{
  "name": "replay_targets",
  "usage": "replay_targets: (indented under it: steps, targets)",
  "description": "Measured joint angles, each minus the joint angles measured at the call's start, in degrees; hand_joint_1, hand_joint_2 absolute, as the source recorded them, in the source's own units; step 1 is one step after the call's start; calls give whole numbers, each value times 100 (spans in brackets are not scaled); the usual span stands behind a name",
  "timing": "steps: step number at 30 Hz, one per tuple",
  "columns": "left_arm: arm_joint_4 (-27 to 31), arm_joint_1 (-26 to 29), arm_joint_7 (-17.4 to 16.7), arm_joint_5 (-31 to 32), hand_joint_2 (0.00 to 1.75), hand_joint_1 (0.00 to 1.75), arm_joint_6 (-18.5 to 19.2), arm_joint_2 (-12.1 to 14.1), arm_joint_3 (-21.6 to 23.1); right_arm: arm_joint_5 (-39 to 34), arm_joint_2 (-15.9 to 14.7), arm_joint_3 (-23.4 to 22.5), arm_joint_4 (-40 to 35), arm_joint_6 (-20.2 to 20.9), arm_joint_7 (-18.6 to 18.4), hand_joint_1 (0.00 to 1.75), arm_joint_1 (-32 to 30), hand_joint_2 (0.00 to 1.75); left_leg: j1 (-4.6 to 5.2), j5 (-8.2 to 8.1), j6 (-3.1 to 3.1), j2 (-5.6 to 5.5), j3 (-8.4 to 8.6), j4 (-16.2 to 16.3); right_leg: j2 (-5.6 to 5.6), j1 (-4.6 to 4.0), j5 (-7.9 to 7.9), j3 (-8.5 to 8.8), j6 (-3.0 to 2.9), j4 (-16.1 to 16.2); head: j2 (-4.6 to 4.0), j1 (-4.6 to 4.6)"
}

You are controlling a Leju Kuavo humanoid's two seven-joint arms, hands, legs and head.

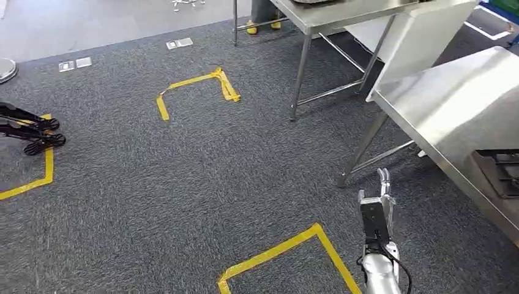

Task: Take the parts from the cabinet and place them on the table.

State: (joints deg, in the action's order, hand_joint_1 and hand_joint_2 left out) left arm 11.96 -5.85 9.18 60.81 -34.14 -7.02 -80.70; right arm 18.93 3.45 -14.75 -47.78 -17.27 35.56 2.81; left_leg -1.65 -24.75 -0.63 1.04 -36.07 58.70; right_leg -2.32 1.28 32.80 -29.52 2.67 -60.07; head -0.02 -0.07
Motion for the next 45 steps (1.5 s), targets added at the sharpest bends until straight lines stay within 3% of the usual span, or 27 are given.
replay_targets:
  steps: [2,4,5,7,9,12,13,15,16,18,19,20,22,24,28,29,30,31,34,35,37,38,39,40,43,44,45]
  targets:
    - [26,-23,39,-2,0,0,11,22,7,-46,-44,-75,59,-2,-4,0,-20,0,18,19,-57,-167,-29,-1,172,-9,388,-472,-76,-989,0,2]
    - [26,-8,85,-2,0,0,59,24,9,-79,-52,-166,98,-22,-57,0,-26,0,60,29,-73,-359,-34,-1,218,-33,476,-780,-54,-1537,0,2]
    - [26,-3,90,-2,0,0,72,24,9,-72,-52,-190,107,-26,-63,0,-26,0,74,32,-77,-442,-30,0,227,-41,354,-730,-25,-1356,0,0]
    - [26,-5,92,-2,0,0,74,31,9,-61,-52,-219,116,-31,-63,0,-20,0,76,48,-84,-620,-25,0,360,-55,-110,-308,47,-352,0,-2]
    - [26,-7,96,7,0,0,76,35,9,-61,-68,-247,131,-35,-65,0,-23,0,90,73,-41,-768,-57,22,834,-57,-317,-52,20,289,0,-2]
    - [26,47,96,4,0,0,79,24,9,-72,-79,-271,138,-35,-70,0,-8,0,48,156,77,-938,-85,-56,612,-146,-358,-10,-39,270,0,0]
    - [26,60,96,4,0,0,79,24,11,-70,-61,-278,138,-37,-68,0,1,0,78,186,120,-1008,-107,-65,520,-97,-412,-8,-92,344,0,0]
    - [28,49,102,7,0,0,79,37,11,-59,-55,-280,138,-41,-68,0,8,0,127,-155,113,-411,-240,250,378,-32,-456,-5,-163,381,0,-24]
    - [28,42,144,29,0,0,116,48,13,-72,-55,-297,142,-57,-101,0,-10,0,122,-424,134,-258,-428,699,276,-47,-453,-9,-217,381,0,-33]
    - [28,44,234,101,0,0,208,50,35,-107,-68,-370,155,-70,-153,0,-41,0,112,-793,168,-181,-805,1599,79,-63,-453,-33,-218,378,0,-28]
    - [28,48,265,120,0,0,243,48,46,-127,-72,-429,188,-72,-166,0,-53,0,102,-793,183,-165,-842,1737,-7,-64,-449,-31,-214,376,0,-28]
    - [28,57,284,164,0,0,269,57,70,-142,-85,-485,225,-72,-166,0,-56,0,90,-680,194,-130,-742,1609,-90,-61,-442,-24,-220,376,0,-28]
    - [28,53,295,217,0,0,280,98,120,-146,-109,-643,383,-74,-129,0,-29,0,83,-206,188,42,-156,589,-237,-57,-422,8,-229,373,0,-31]
    - [28,22,295,227,0,0,284,118,157,-144,-131,-756,496,-76,-96,0,-27,0,187,-115,137,546,211,-69,-340,-134,-377,22,-166,354,0,-35]
    - [28,14,295,238,0,0,280,131,179,-96,-146,-868,647,-87,-57,0,29,0,197,-45,-25,232,153,-138,-609,-158,-366,65,-116,382,0,-35]
    - [28,14,295,236,0,0,276,131,179,-55,-151,-891,686,-87,-44,0,58,0,142,-9,-79,168,190,-186,-420,-130,-288,-5,-92,340,0,-24]
    - [28,-7,291,236,0,0,264,131,179,-15,-149,-927,759,-85,-31,0,90,0,136,12,-119,95,189,-201,-81,-100,-122,-97,-116,64,0,-33]
    - [31,-32,282,227,0,0,260,142,179,29,-171,-971,831,-72,-20,0,93,0,130,25,-139,13,174,-201,94,-81,73,-288,-145,-392,0,-28]
    - [28,-38,247,190,0,0,247,138,184,113,-201,-1073,1090,-15,-15,0,124,0,120,36,-146,-260,160,-198,207,-41,414,-853,-96,-1555,0,-26]
    - [28,-37,243,170,0,0,240,135,184,138,-201,-1082,1143,-13,-15,0,157,0,114,37,-143,-339,174,-196,207,-24,326,-825,-40,-1458,0,-24]
    - [28,-36,240,166,0,0,214,118,179,166,-219,-1106,1277,-13,-22,0,279,0,85,44,-114,-504,198,-186,253,38,-117,-429,132,-575,0,-28]
    - [28,-41,240,157,0,0,199,114,179,173,-234,-1121,1358,-13,-31,0,341,0,66,41,-80,-569,200,-175,362,82,-313,-219,208,-110,0,-28]
    - [35,-46,240,149,0,0,184,137,179,188,-225,-1132,1476,-17,-53,0,410,0,78,56,-9,-654,160,-156,735,147,-341,-80,246,248,0,-28]
    - [37,-66,240,140,0,0,177,138,179,214,-254,-1143,1561,-26,-68,0,450,0,82,78,34,-744,96,-128,725,130,-371,-60,167,291,0,-26]
    - [37,13,232,72,0,0,162,120,179,271,-245,-1145,1757,-33,-101,0,541,0,45,176,154,-908,37,-189,529,57,-403,-91,103,234,0,-31]
    - [37,26,229,42,0,0,144,118,177,280,-247,-1152,1823,-33,-107,0,623,0,40,129,167,-729,12,-147,455,123,-438,-93,44,262,0,-33]
    - [39,17,229,31,0,0,124,116,175,293,-269,-1152,1878,-35,-125,0,677,0,94,-31,174,-380,-71,41,404,97,-452,-99,8,264,0,-46]
